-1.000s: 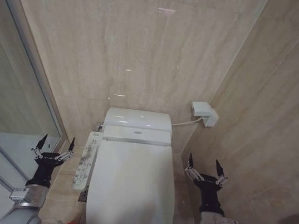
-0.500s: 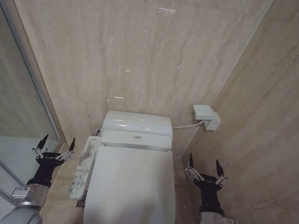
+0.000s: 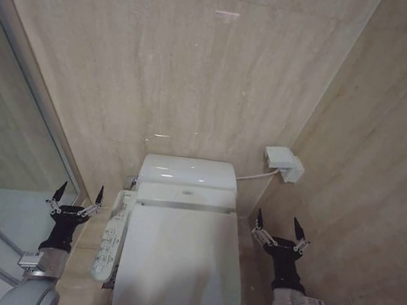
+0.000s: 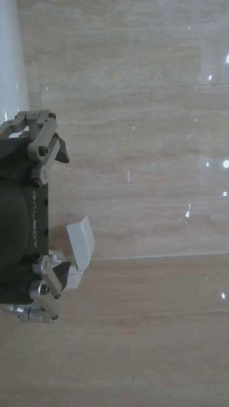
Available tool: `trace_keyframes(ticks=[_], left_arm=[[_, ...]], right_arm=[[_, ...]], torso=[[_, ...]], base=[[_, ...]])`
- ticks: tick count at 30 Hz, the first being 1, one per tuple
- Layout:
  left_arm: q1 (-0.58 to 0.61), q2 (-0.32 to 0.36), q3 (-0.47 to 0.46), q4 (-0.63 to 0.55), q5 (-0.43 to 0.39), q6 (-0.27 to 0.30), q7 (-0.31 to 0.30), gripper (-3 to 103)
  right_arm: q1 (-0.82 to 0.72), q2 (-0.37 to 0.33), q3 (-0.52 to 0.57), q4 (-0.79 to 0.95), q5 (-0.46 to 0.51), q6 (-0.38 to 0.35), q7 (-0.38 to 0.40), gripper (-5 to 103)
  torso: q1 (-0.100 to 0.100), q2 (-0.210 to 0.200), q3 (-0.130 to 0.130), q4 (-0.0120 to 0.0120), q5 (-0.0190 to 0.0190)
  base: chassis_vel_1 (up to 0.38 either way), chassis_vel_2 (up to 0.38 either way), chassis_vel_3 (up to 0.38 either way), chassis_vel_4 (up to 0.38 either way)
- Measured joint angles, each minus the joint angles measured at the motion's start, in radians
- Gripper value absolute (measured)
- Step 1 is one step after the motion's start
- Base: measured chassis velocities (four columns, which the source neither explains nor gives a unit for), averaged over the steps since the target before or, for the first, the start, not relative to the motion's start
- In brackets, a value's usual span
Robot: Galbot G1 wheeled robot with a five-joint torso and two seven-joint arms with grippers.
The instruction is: Open the toilet lid, clean the toilet bowl with a toilet brush, close the toilet lid, and flush.
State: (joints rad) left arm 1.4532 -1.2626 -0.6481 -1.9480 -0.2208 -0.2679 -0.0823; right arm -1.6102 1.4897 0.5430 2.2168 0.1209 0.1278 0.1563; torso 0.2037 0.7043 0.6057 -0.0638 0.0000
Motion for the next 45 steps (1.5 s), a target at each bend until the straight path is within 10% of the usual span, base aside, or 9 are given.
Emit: trace_keyframes(ticks=[32,45], left_arm=[[-0.041,0.014,0.009,0.052,-0.007,0.016,0.012,100],[-0.240,0.122,0.111,0.259,-0.154,0.044,0.017,100]], right_arm=[[0.000,0.000,0.000,0.000,0.000,0.000,0.000,100],[0.000,0.000,0.000,0.000,0.000,0.000,0.000,100]], torso=[[-0.001,0.000,0.000,-0.0003,0.0001],[-0.001,0.000,0.000,0.0001,-0.0001]], base=[[-0.017,0.020,0.022,-0.025],[0.000,0.000,0.000,0.000]])
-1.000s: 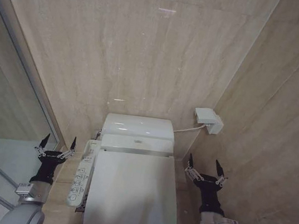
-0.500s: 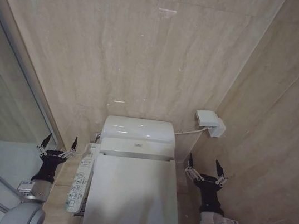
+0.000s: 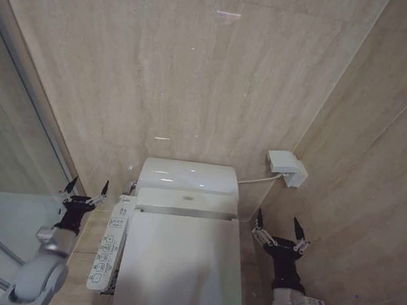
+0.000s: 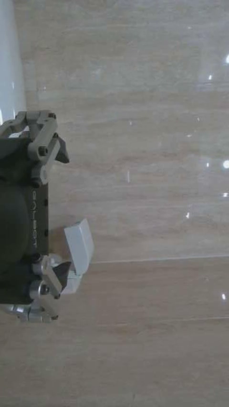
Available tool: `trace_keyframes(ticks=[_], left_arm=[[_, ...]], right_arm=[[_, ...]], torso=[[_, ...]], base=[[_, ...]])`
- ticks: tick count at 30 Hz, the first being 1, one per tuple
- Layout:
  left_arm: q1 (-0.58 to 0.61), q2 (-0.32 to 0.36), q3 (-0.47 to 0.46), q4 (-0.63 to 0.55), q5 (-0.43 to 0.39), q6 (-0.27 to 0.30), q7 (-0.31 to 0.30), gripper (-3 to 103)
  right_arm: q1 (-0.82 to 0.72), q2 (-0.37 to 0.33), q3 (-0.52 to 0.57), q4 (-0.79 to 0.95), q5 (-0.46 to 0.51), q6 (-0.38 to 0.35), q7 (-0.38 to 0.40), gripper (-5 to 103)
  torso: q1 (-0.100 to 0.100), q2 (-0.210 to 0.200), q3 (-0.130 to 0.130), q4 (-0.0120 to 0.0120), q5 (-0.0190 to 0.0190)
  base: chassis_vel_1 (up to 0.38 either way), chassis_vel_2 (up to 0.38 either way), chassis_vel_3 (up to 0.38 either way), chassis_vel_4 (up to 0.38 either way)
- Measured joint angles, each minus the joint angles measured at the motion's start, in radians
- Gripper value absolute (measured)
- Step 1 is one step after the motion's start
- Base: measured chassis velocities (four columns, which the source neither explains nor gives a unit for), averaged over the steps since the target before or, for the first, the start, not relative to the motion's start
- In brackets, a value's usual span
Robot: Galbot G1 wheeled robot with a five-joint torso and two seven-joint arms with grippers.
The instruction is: Open the toilet lid, clean the toilet bowl with a toilet brush, close the toilet lid, and flush.
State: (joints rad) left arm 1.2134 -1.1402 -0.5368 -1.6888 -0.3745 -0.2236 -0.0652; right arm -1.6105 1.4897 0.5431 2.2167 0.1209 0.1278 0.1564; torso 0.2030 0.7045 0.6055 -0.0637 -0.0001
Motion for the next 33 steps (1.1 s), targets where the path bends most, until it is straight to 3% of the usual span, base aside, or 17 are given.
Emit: trace_keyframes(ticks=[10,17,23,24,31,32,33], left_arm=[[-0.251,0.063,0.150,0.226,-0.030,-0.036,0.048,100],[-0.320,0.074,0.198,0.300,-0.049,-0.036,0.071,103],[-0.356,0.090,0.214,0.363,-0.050,-0.056,0.125,103],[-0.358,0.097,0.214,0.373,-0.050,-0.059,0.143,78],[-0.358,0.125,0.228,0.407,-0.033,-0.092,0.185,78],[-0.359,0.128,0.230,0.415,-0.019,-0.104,0.192,51],[-0.359,0.130,0.233,0.425,-0.002,-0.118,0.204,51]], right_arm=[[0.000,0.000,0.000,0.000,0.000,0.000,0.000,100],[0.000,0.000,0.000,0.000,0.000,0.000,0.000,100],[0.000,0.000,0.000,0.000,0.000,0.000,0.000,100],[0.000,0.000,0.000,0.000,0.000,0.000,0.000,100],[0.000,0.000,0.000,0.000,0.000,0.000,0.000,100],[0.000,0.000,0.000,0.000,0.000,0.000,0.000,100],[0.000,0.000,0.000,0.000,0.000,0.000,0.000,100]], torso=[[0.000,0.000,0.000,-0.0006,0.0001],[0.000,0.000,0.000,-0.0003,0.0000],[0.000,0.000,0.000,-0.0003,0.0000],[0.000,0.000,0.000,-0.0003,0.0000],[0.000,0.000,0.000,-0.0002,0.0000],[0.000,0.000,0.000,-0.0003,0.0000],[0.000,0.000,0.000,-0.0003,0.0000]], base=[[0.000,0.000,0.000,0.000],[0.000,0.000,0.000,0.000],[0.000,0.000,0.000,0.000],[0.000,0.000,0.000,0.000],[0.000,0.000,0.000,0.000],[0.000,0.000,0.000,0.000],[0.000,0.000,0.000,0.000]])
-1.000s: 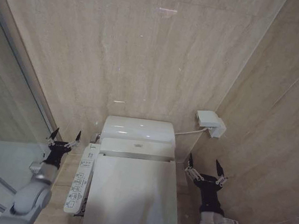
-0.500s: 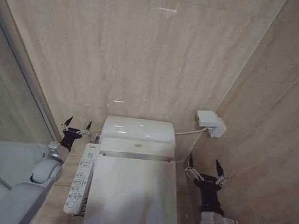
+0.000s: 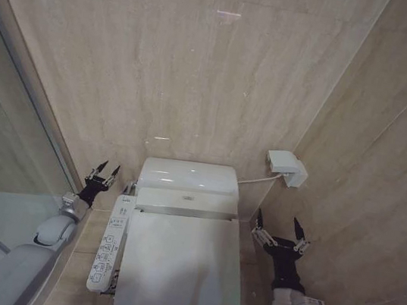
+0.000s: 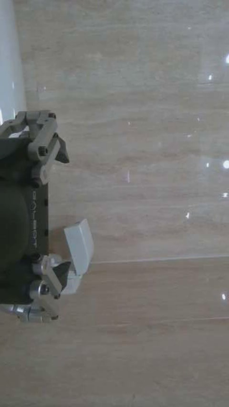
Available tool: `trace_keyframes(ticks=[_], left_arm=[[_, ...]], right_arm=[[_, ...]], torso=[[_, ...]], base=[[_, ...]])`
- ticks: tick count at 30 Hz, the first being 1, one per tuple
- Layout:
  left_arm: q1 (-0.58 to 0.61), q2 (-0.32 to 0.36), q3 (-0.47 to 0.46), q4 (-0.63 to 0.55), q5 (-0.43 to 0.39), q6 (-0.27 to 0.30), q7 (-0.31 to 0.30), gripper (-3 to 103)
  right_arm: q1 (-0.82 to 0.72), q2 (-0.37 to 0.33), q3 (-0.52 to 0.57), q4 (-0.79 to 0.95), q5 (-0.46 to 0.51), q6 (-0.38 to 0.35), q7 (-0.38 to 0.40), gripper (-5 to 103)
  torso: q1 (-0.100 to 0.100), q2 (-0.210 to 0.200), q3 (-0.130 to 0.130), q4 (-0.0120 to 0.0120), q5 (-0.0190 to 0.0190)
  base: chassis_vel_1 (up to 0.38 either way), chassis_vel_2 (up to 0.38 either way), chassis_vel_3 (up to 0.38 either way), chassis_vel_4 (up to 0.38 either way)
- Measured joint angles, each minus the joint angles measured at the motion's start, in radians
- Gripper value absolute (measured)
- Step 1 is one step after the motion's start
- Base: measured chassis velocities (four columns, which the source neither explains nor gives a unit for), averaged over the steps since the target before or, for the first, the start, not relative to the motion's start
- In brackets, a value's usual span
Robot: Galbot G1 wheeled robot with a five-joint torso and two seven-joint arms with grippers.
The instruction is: Open the toilet lid, clean the toilet bowl with a toilet brush, close the toilet lid, and flush.
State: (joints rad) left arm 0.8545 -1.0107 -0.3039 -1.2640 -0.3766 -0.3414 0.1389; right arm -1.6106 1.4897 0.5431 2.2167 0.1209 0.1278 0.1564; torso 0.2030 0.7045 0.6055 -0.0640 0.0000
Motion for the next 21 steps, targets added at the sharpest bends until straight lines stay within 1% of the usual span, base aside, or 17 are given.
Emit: trace_keyframes(ticks=[1,4,5,6,9,10,12,13,14,16,21], left_arm=[[0.000,0.000,0.000,0.000,0.000,0.000,0.000,51],[0.005,0.001,0.007,0.017,0.041,-0.025,0.032,51],[0.005,0.001,0.007,0.017,0.041,-0.025,0.032,51],[0.009,0.001,0.007,0.021,0.055,-0.036,0.051,24],[0.023,0.002,0.004,0.027,0.087,-0.052,0.119,24],[0.023,0.002,0.004,0.027,0.087,-0.052,0.119,24],[0.029,0.005,-0.001,0.036,0.101,-0.067,0.181,24],[0.030,0.005,-0.007,0.045,0.114,-0.081,0.216,1],[0.030,0.005,-0.007,0.045,0.114,-0.081,0.216,1],[0.032,0.005,-0.016,0.060,0.135,-0.097,0.249,1],[0.027,0.006,-0.021,0.090,0.140,-0.109,0.262,0]], right_arm=[[0.000,0.000,0.000,0.000,0.000,0.000,0.000,100],[0.000,0.000,0.000,0.000,0.000,0.000,0.000,100],[0.000,0.000,0.000,0.000,0.000,0.000,0.000,100],[0.000,0.000,0.000,0.000,0.000,0.000,0.000,100],[0.000,0.000,0.000,0.000,0.000,0.000,0.000,100],[0.000,0.000,0.000,0.000,0.000,0.000,0.000,100],[0.000,0.000,0.000,0.000,0.000,0.000,0.000,100],[0.000,0.000,0.000,0.000,0.000,0.000,0.000,100],[0.000,0.000,0.000,0.000,0.000,0.000,0.000,100],[0.000,0.000,0.000,0.000,0.000,0.000,0.000,100],[0.000,0.000,0.000,0.000,0.000,0.000,0.000,100]], torso=[[0.000,0.000,0.000,0.0000,0.0000],[0.000,0.000,0.000,-0.0003,0.0000],[0.000,0.000,0.000,-0.0003,0.0000],[0.000,0.000,0.000,-0.0002,0.0000],[0.000,0.000,0.000,-0.0002,0.0000],[0.000,0.000,0.000,-0.0002,0.0000],[0.000,0.000,0.000,0.0001,0.0001],[0.000,0.000,0.000,0.0000,0.0000],[0.000,0.000,0.000,0.0000,0.0000],[0.000,0.000,0.000,0.0000,0.0001],[0.000,0.000,0.000,0.0000,0.0000]], base=[[0.000,0.000,0.000,0.000],[0.000,0.000,0.000,0.000],[0.000,0.000,0.000,0.000],[0.000,0.000,0.000,0.000],[0.000,0.000,0.000,0.000],[0.000,0.000,0.000,0.000],[0.000,0.000,0.000,0.000],[0.000,0.000,0.000,0.000],[0.000,0.000,0.000,0.000],[0.000,0.000,0.000,0.000],[0.000,0.000,0.000,0.000]])
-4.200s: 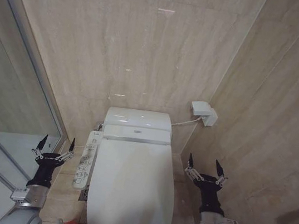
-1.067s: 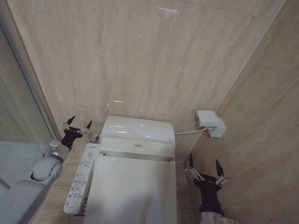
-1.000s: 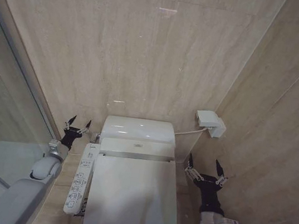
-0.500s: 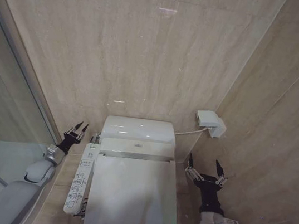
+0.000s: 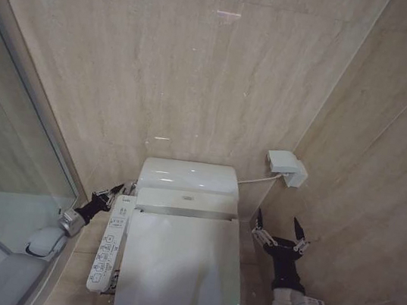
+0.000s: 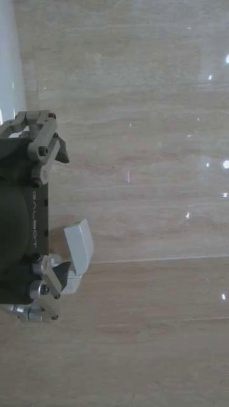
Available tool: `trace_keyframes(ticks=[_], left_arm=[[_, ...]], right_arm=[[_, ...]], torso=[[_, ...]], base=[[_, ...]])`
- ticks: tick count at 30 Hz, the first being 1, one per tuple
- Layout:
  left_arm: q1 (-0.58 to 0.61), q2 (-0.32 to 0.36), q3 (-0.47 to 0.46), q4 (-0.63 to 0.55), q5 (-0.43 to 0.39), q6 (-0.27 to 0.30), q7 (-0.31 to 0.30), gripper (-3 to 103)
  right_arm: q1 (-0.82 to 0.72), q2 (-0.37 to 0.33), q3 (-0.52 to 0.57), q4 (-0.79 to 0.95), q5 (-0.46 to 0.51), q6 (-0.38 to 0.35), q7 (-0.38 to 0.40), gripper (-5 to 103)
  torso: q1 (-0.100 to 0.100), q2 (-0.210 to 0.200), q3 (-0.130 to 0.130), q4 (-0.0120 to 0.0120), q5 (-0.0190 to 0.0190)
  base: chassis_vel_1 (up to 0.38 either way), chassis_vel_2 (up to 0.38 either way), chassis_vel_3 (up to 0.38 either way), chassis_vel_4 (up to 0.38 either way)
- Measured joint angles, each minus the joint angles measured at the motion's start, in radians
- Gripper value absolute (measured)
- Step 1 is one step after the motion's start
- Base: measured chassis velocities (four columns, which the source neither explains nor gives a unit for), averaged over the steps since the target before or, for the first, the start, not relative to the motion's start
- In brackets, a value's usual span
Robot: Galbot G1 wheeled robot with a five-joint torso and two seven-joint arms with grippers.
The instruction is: Open the toilet lid, clean the toilet bowl with a toilet brush, close the toilet lid, and flush.
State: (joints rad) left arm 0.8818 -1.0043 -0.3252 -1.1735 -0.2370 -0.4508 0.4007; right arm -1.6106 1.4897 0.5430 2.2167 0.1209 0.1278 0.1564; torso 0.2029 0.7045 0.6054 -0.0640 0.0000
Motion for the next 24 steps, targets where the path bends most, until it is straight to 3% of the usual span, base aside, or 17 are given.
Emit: trace_keyframes(ticks=[24], left_arm=[[-0.037,-0.024,0.011,0.016,0.049,-0.009,0.006,0]], right_arm=[[0.000,0.000,0.000,0.000,0.000,0.000,0.000,100]], torso=[[0.000,0.000,0.000,0.0003,0.0005]], base=[[0.000,0.000,0.000,0.000]])
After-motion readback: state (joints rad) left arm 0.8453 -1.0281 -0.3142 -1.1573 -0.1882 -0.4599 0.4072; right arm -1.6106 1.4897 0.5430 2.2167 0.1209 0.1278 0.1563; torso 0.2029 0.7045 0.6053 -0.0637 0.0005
